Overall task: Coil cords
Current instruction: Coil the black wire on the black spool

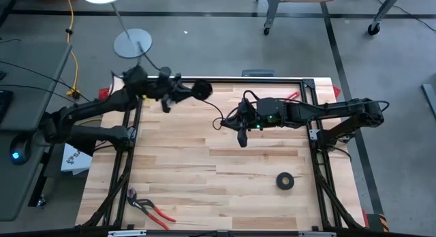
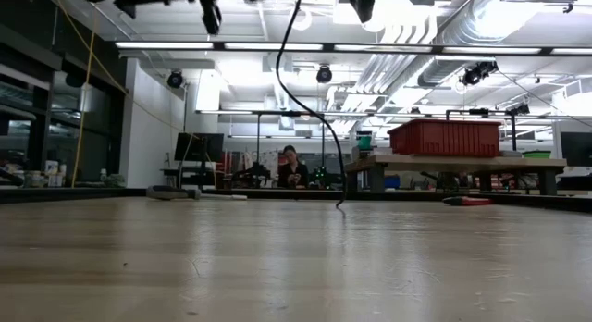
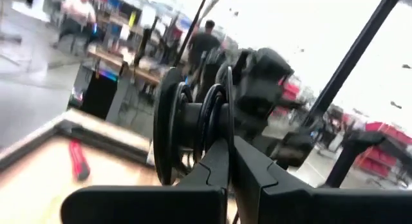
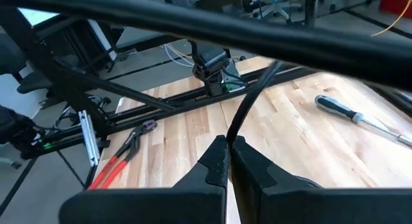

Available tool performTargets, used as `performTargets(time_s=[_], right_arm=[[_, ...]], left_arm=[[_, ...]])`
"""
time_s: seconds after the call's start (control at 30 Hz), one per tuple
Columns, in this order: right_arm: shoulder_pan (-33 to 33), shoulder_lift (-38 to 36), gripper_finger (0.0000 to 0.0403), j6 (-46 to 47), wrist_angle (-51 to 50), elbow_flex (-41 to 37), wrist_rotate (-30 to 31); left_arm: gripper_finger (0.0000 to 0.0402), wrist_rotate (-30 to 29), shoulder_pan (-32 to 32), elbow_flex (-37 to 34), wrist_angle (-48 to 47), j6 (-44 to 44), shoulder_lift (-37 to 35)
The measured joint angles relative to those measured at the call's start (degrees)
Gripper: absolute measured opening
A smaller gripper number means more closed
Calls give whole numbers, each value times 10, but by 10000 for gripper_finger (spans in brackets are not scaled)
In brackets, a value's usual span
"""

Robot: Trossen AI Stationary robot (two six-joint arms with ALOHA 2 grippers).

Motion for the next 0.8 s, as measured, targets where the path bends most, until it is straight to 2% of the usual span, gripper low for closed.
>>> performTargets(time_s=[0.07,0.2,0.5,0.8], right_arm=[[-1,0,0,0,0,0,-4],[-2,-7,0,-2,2,0,-20],[-2,-55,0,-20,-29,0,-28],[-2,-110,2,-30,-88,0,-2]], left_arm=[[0,0,3,1,-27,3,-17],[0,17,2,-2,-147,15,-34],[0,26,-17,-1,-162,17,-46],[0,25,-32,0,-184,26,-41]])
